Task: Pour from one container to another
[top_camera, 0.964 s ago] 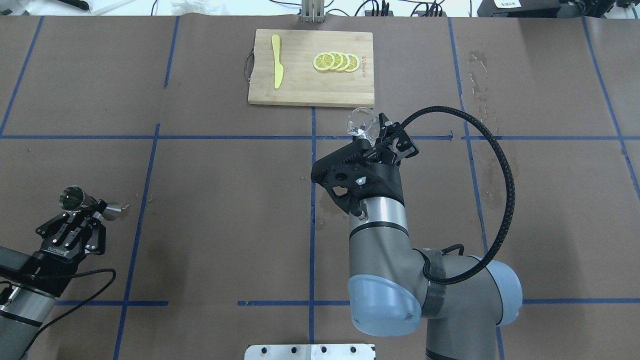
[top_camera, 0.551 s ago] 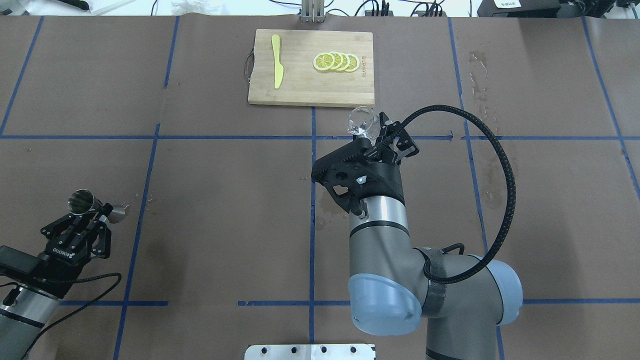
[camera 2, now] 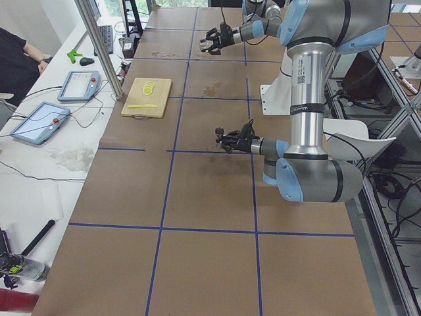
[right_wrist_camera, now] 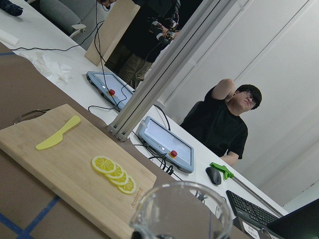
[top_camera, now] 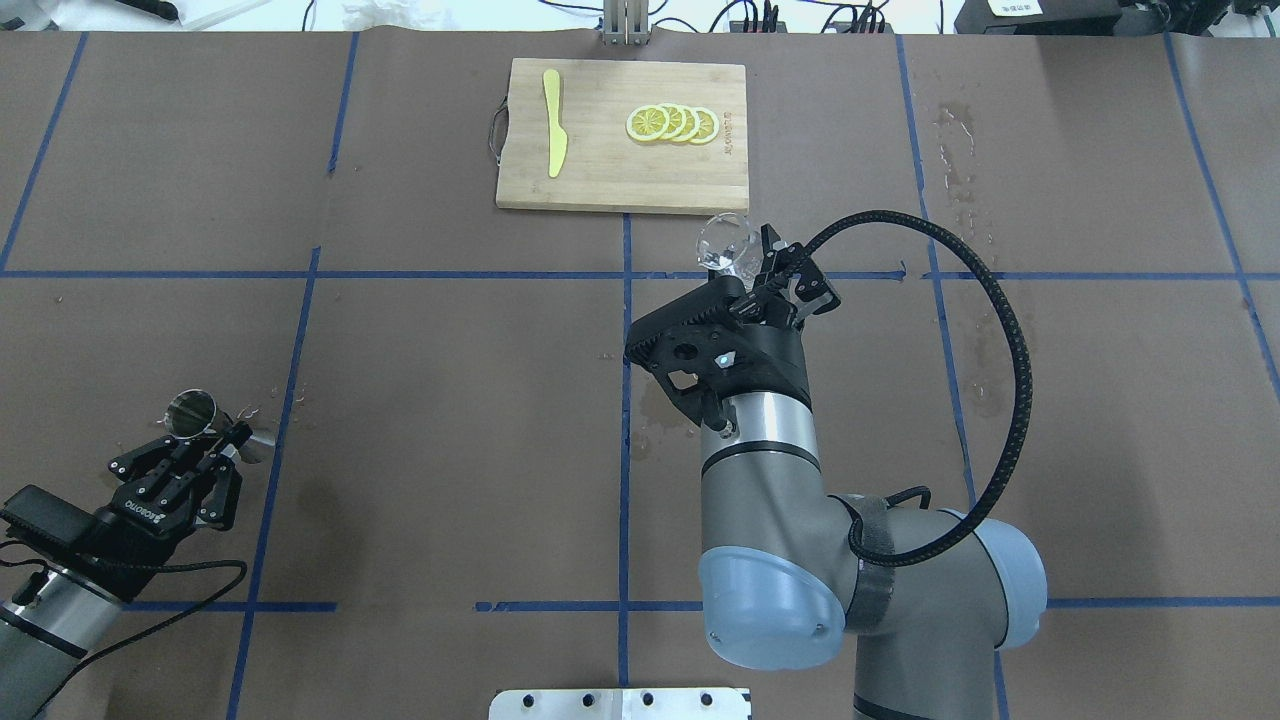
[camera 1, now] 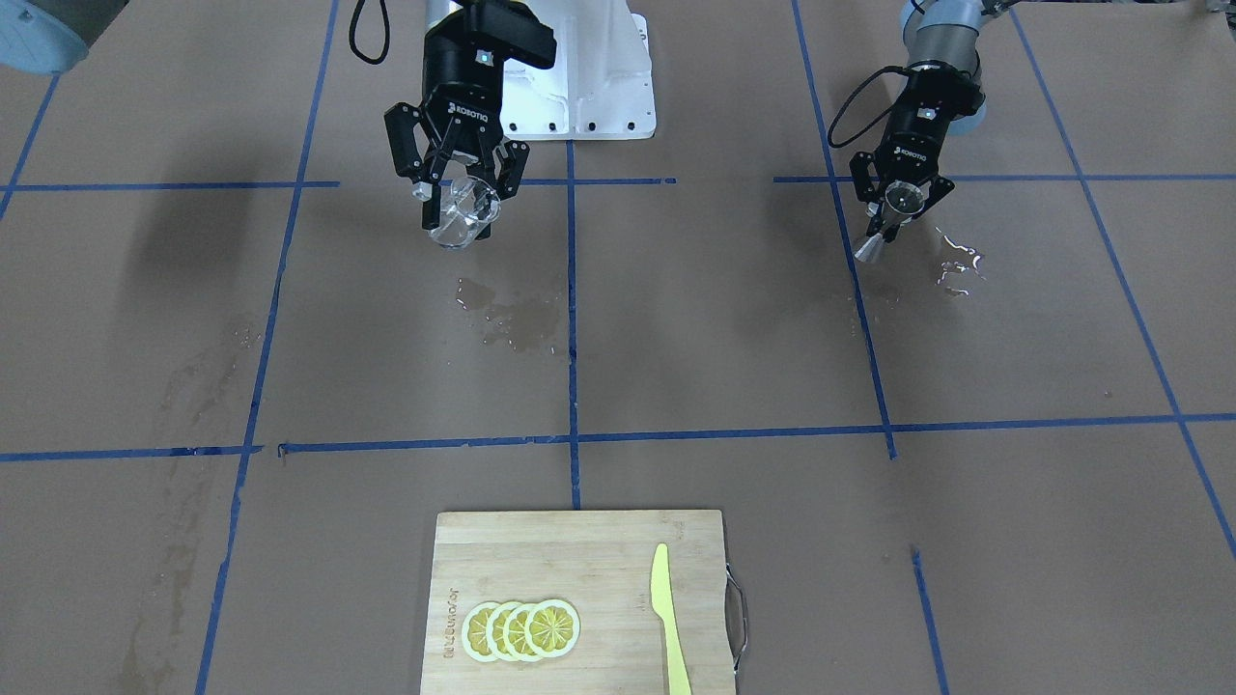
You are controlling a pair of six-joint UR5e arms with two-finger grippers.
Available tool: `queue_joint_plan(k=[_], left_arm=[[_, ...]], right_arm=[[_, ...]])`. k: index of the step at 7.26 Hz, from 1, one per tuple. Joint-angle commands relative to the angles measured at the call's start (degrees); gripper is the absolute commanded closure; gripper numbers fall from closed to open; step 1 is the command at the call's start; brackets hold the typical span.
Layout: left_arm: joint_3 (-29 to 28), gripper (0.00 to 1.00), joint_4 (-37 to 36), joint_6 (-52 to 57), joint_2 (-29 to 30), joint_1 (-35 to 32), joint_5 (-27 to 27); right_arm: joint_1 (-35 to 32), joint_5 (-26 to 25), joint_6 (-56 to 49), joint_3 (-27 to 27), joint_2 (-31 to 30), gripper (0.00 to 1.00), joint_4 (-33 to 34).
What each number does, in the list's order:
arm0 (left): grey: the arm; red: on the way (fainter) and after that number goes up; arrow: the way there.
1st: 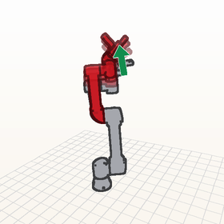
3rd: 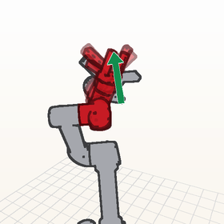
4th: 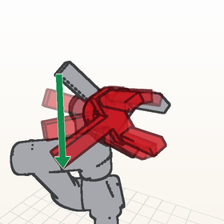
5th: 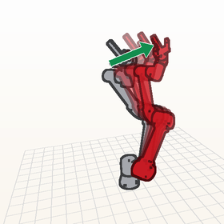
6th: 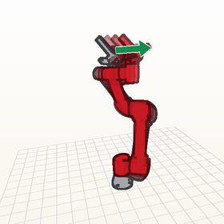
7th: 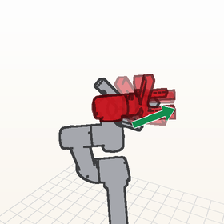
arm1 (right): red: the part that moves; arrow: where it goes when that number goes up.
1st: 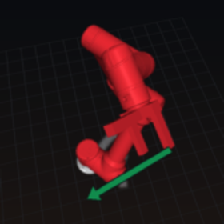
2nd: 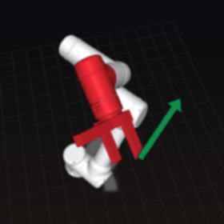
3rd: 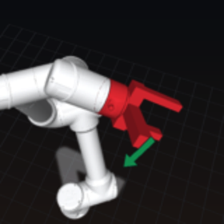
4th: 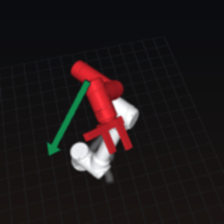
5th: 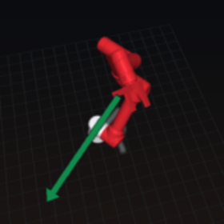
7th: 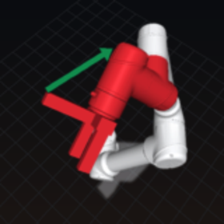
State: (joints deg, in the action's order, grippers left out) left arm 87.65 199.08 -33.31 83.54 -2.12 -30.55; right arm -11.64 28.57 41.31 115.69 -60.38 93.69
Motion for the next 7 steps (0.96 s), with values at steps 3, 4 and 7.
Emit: queue_joint_plan(k=[3, 4, 7], left_arm=[[-2.9, 1.0, 0.0, -4.0, -0.2, -0.3, -0.8], [-3.7, 1.0, 0.0, -4.0, -0.2, -0.4, -0.9], [-4.7, 1.0, -0.1, -4.5, -0.1, -0.4, -1.1]], right_arm=[[0.0, 0.0, 0.0, 0.0, -0.1, 1.0, 0.0], [0.0, 0.0, 0.0, 0.0, -0.3, 1.0, 0.0], [0.0, 0.0, 0.0, 0.1, -0.3, 1.0, 0.0]])
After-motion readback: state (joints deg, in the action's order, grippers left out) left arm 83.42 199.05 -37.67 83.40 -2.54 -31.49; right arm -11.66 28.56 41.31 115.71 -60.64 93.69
